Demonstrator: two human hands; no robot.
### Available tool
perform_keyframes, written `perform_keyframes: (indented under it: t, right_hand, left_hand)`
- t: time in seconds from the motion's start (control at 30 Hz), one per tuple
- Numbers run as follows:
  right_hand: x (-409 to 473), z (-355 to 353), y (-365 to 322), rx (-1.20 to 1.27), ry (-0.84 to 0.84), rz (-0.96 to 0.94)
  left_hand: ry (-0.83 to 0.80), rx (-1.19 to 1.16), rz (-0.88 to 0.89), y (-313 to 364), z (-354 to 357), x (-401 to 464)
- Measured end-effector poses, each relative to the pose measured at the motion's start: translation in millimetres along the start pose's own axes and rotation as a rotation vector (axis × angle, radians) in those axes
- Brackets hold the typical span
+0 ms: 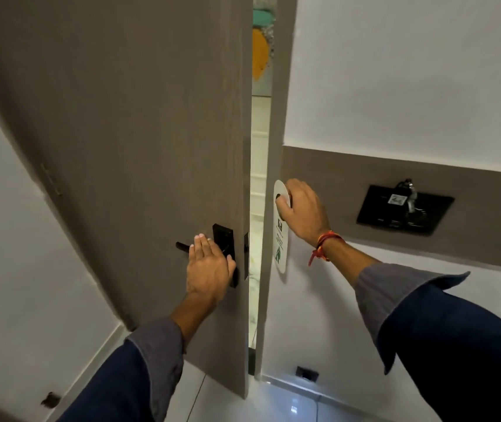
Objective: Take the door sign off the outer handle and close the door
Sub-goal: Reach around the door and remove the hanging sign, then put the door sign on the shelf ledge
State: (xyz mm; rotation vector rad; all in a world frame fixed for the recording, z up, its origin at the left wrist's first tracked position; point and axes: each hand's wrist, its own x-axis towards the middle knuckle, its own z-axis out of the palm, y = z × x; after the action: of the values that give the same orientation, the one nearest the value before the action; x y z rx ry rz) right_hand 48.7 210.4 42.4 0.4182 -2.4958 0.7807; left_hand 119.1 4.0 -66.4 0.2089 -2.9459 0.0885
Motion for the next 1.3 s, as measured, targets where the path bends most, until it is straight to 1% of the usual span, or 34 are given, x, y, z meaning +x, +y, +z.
perform_keyframes:
  t: [0.13,0.23,0.33,0.37,0.43,0.47,0.5,0.53,0.57,0.63,0.67,0.7,0.73,0.77,0.87,0.9,0.97,1.03,1.13,1.23,1.27,1.3]
  right_hand:
    - [-5.7,-24.6,5.1,0.007,0.039,0.019]
    - [-13.1,-45.8,9.9,-0.003,0.048,0.025]
    - [-22.1,-68.9,24.5,-0.011,0.061,0.066]
    - [-24.7,-75.8,29.9,-0.008,0.072,0.091]
    - [-30.6,-89.1,43.3,0.01,0.089,0.155]
    - [-34.3,-95.7,48.2,0.024,0.093,0.182]
    - [-38.9,-102.8,55.0,0.049,0.102,0.21]
    - [-45.0,-112.1,62.9,0.077,0.117,0.239]
    - [-50.2,-119.7,69.2,0.109,0.133,0.262]
    - [-65.7,-140.1,81.7,0.165,0.182,0.297]
    - [-74.6,-153.3,89.5,0.186,0.212,0.314]
    - [-86.4,-171.7,99.0,0.207,0.255,0.324]
    - [-90.6,-182.2,98.6,0.257,0.284,0.316]
    - [-102.2,-201.9,108.2,0.291,0.336,0.314]
    - [-137.1,-258.3,137.9,0.408,0.485,0.322]
    - [-157.1,-282.0,156.3,0.414,0.549,0.344]
    - [-195.3,-317.7,191.4,0.448,0.679,0.447]
    - [-241.4,-353.6,232.0,0.548,0.833,0.63]
    - [-318.7,-409.0,306.7,0.628,1.061,0.893]
    - [-394.8,-448.0,379.2,0.634,1.19,1.095]
    - [-416.8,-456.8,400.4,0.588,1.203,1.151]
    - [-442.0,-467.2,426.0,0.532,1.192,1.207]
  left_hand:
    - [-0.033,0.041,0.029,17.4,-2.6,22.9]
    - [-0.032,0.124,0.068,23.0,-12.3,39.7]
    - [-0.118,0.171,0.126,37.0,-31.3,52.3]
    - [-0.148,0.229,0.143,43.7,-37.7,53.4]
    - [-0.241,0.443,0.144,66.8,-55.7,50.0]
    - [-0.281,0.504,0.132,80.5,-66.8,46.5]
    - [-0.299,0.483,0.131,98.0,-79.1,40.4]
    - [-0.285,0.414,0.176,119.9,-91.6,34.4]
    - [-0.239,0.309,0.289,139.8,-104.0,26.8]
    - [-0.057,0.028,0.604,185.2,-125.7,1.0]
    - [-0.006,-0.13,0.713,209.8,-136.8,-16.6]
    - [-0.013,-0.273,0.783,238.0,-145.9,-36.3]
    - [-0.014,-0.376,0.795,251.7,-151.0,-48.8]
    - [0.009,-0.43,0.825,277.4,-152.6,-64.8]
    - [0.204,-0.434,0.905,346.0,-147.9,-104.0]
    - [0.248,-0.442,0.957,376.4,-145.2,-121.3]
    - [0.262,-0.439,1.074,426.5,-141.7,-151.0]
    - [0.21,-0.465,1.156,481.9,-133.7,-184.6]
    - [0.044,-0.475,1.262,575.3,-114.3,-244.8]
    - [-0.083,-0.446,1.371,671.6,-84.4,-305.5]
    - [-0.14,-0.455,1.372,696.8,-74.4,-318.7]
    - [-0.236,-0.493,1.354,725.3,-62.7,-331.9]
